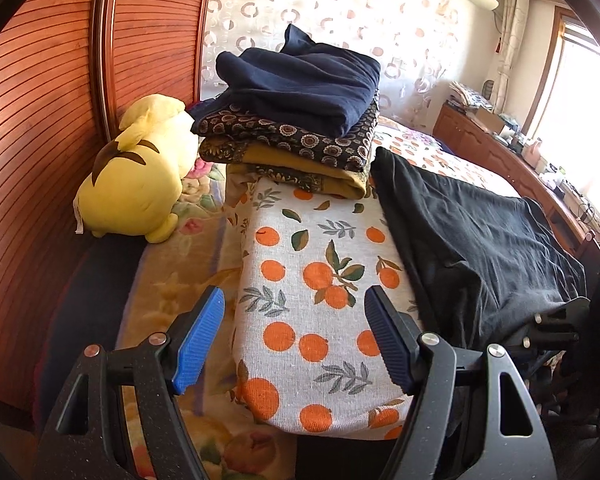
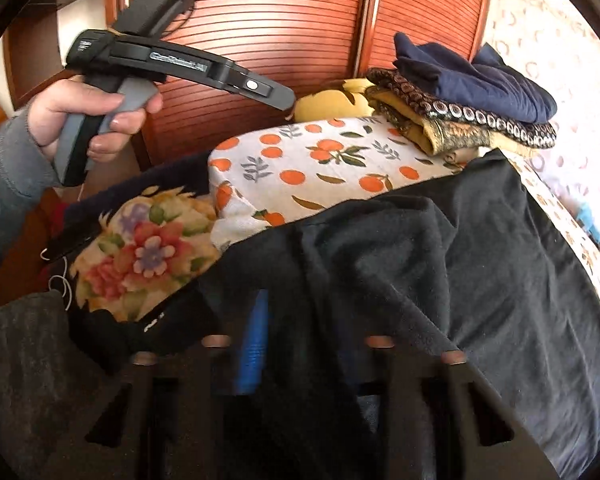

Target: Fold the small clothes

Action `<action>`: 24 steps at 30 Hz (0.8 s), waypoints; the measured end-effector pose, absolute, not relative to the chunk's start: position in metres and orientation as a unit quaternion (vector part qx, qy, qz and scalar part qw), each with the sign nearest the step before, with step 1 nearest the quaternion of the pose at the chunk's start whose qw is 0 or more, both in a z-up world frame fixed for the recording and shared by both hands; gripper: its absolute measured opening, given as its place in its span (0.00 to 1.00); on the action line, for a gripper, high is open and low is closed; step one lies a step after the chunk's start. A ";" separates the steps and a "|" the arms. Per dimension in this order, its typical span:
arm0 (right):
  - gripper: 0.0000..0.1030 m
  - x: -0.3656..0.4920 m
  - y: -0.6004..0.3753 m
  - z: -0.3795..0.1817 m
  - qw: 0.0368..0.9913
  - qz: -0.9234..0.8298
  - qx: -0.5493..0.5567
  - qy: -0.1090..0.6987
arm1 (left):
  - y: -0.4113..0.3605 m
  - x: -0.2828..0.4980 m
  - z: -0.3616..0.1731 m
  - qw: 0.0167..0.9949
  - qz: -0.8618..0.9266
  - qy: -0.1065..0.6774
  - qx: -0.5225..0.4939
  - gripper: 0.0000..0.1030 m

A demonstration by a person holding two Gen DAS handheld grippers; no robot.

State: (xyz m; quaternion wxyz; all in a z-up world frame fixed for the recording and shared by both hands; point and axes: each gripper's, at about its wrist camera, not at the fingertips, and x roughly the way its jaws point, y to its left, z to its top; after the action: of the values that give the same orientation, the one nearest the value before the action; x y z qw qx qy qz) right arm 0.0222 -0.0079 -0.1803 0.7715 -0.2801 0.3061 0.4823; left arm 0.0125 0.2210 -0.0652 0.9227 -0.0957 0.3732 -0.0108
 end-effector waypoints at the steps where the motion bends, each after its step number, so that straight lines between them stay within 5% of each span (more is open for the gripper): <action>1: 0.09 0.025 -0.008 -0.179 0.774 0.477 -0.280 0.309 | 0.220 0.013 -0.066 0.923 -0.012 0.374 -0.095 0.71; 24: 0.04 0.029 -0.087 -0.139 0.830 0.457 -0.143 0.288 | 0.135 0.144 -0.057 0.896 -0.115 0.413 -0.113 0.71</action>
State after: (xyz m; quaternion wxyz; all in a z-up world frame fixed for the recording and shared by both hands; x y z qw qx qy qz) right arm 0.0293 -0.0872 -0.1389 0.8296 -0.1433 0.2876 0.4566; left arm 0.1443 0.1350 -0.0566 0.8964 -0.1135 0.4127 -0.1149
